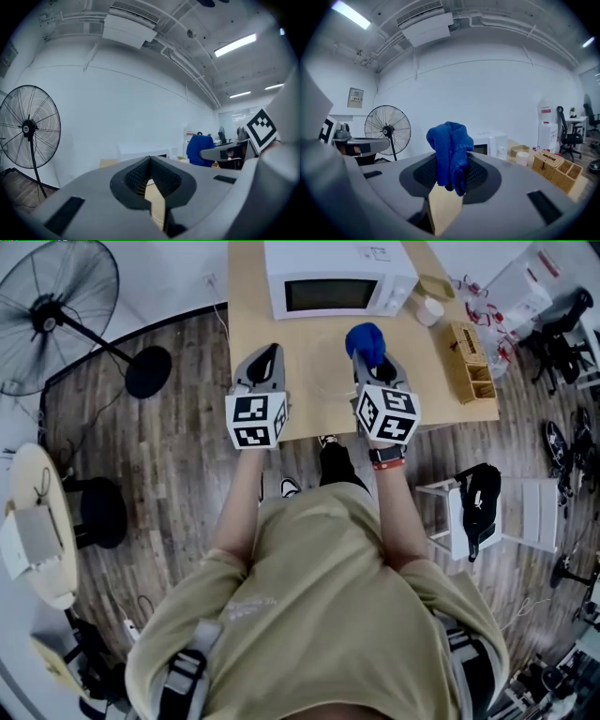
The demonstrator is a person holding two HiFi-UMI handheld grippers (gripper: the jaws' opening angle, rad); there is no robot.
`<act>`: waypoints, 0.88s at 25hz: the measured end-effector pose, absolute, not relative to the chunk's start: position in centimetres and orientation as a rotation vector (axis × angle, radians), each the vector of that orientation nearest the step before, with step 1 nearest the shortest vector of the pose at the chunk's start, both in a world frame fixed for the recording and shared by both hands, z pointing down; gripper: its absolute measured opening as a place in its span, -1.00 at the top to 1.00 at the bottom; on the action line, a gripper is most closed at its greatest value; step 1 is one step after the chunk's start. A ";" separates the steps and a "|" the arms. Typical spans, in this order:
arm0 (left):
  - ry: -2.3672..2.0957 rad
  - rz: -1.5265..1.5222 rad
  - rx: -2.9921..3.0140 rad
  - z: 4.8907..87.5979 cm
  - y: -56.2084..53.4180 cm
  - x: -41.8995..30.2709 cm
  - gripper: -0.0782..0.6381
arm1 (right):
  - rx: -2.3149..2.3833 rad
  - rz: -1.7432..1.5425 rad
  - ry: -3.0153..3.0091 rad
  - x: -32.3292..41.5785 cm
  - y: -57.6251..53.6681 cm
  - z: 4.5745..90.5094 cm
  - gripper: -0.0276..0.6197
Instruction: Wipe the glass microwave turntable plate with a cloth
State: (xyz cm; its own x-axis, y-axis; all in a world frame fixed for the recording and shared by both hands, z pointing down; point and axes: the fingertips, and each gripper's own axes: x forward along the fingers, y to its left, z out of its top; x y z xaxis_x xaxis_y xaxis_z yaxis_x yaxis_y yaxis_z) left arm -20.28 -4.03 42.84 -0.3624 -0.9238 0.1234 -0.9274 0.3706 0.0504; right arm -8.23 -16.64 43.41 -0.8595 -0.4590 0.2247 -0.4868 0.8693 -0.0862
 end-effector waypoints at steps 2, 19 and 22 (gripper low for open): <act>-2.504 0.032 1.703 42.0 -3.3 -19.7 0.73 | 0.740 0.182 -2.863 -8.0 -16.0 42.5 0.49; -2.525 -0.003 1.665 42.3 0.8 -18.7 0.73 | 0.688 0.159 -2.881 -7.7 -11.7 42.3 0.49; -2.515 -0.005 1.649 43.3 1.2 -19.2 0.73 | 0.660 0.156 -2.879 -8.4 -11.5 42.5 0.49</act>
